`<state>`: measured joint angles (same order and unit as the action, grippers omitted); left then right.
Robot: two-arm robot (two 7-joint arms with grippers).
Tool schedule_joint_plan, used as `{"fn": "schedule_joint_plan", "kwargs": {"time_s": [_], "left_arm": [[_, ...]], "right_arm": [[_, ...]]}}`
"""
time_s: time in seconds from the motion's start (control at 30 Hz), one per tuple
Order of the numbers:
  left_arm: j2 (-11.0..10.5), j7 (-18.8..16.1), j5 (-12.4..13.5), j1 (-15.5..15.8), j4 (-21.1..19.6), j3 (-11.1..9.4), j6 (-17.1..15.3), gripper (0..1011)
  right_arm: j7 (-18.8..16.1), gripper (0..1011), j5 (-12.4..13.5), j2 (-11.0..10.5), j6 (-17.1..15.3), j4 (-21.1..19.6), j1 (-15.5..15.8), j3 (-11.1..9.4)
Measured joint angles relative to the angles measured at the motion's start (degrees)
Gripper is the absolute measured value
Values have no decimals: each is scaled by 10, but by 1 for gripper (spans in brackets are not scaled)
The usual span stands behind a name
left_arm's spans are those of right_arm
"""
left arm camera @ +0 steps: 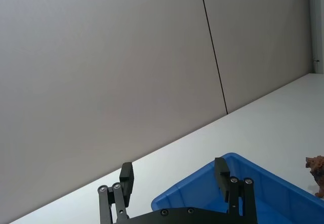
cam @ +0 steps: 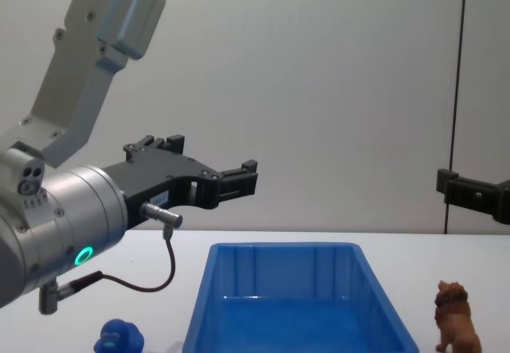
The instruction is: Pick up the two dolls from the table and place them into the box.
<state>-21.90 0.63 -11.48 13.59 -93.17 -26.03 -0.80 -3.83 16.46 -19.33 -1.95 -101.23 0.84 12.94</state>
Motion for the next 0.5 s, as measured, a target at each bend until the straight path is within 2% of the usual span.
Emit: {"fn": "schedule_joint_plan", "kwargs": {"time_s": [0.5], "left_arm": [[0, 0, 0, 0, 0, 0, 0, 1002]], "right_arm": [[0, 1001, 0, 0, 0, 0, 0, 0]]}}
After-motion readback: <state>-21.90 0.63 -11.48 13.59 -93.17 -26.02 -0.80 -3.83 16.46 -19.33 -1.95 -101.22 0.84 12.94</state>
